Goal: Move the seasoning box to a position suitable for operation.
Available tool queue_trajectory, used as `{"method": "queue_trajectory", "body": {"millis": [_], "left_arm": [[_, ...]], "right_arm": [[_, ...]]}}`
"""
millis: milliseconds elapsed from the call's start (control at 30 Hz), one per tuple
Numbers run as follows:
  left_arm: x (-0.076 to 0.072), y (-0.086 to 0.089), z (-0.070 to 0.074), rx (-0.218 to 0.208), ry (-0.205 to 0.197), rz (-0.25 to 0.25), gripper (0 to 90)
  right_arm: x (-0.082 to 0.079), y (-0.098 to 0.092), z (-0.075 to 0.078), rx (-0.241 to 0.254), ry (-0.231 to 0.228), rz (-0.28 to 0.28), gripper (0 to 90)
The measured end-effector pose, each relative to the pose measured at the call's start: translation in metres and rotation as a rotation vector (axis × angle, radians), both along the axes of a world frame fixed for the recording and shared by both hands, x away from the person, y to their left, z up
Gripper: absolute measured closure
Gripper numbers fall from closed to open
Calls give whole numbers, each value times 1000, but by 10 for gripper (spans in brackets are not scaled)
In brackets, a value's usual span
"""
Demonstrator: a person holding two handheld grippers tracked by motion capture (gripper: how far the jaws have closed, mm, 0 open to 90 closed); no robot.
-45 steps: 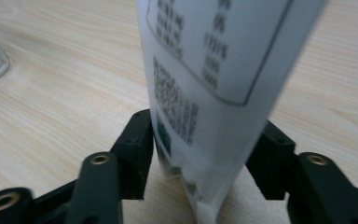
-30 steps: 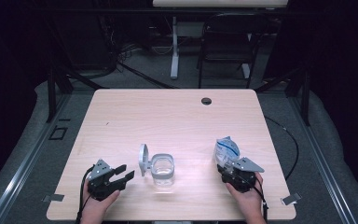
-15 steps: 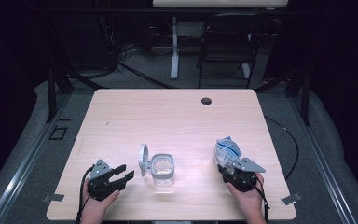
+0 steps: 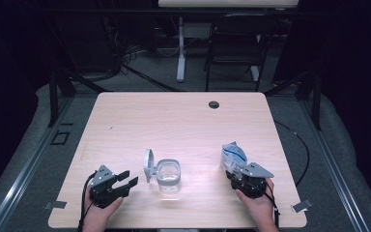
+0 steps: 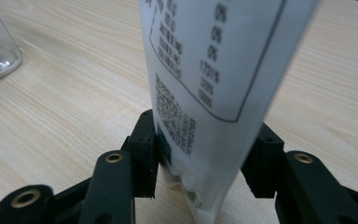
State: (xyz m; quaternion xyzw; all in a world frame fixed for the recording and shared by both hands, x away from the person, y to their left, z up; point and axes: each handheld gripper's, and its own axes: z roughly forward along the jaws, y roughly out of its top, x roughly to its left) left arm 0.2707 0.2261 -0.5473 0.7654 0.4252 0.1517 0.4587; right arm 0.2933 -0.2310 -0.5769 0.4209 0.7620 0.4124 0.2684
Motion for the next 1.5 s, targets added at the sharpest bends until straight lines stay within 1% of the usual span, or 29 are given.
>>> {"method": "queue_trajectory", "body": {"millis": [67,133,233,333,433,467,567,633,667,733,767,867,967,1200,1300,1367,1467,1500], "left_arm": [[0,0,0,3,2,1,543],[0,0,0,6,1,-1,543],[0,0,1,7,2,-2,543],[0,0,1,6,0,-3,543],[-1,0,1,2,-4,0,543],[-1,0,1,2,-6,1,543],[-2,1,1,1,-5,3,543],[-2,2,2,-3,-4,4,543],[-3,3,2,1,-1,4,543],[-3,4,2,-5,-8,6,541],[-3,4,3,-2,-1,8,540],[-3,5,3,-8,-14,14,534],[-4,6,3,-9,-14,18,528],[-5,7,3,-3,-10,15,528],[-5,7,3,-13,-16,24,528],[-5,8,3,-11,-17,23,528],[-5,7,3,-11,-17,20,528],[-5,7,3,-11,-18,19,528]], "right_arm": [[0,0,2,-7,-7,4,540],[-1,2,5,6,-19,7,540],[-3,4,12,-19,-35,19,540],[-3,7,17,-24,-51,34,540],[-3,9,21,-30,-58,43,540],[-4,12,26,-45,-63,52,539],[-3,14,30,-40,-73,65,539],[-3,15,34,-55,-76,71,540],[-3,15,35,-62,-77,73,540],[-4,16,39,-71,-83,75,539],[-4,17,40,-69,-84,79,539],[-4,18,44,-72,-88,87,539],[-4,19,48,-79,-98,97,539],[-5,23,57,-119,-116,103,539],[-5,26,62,-146,-132,108,539],[-5,28,65,-156,-139,116,539],[-6,32,70,-193,-156,127,540],[-6,33,71,-203,-155,129,539]]}}
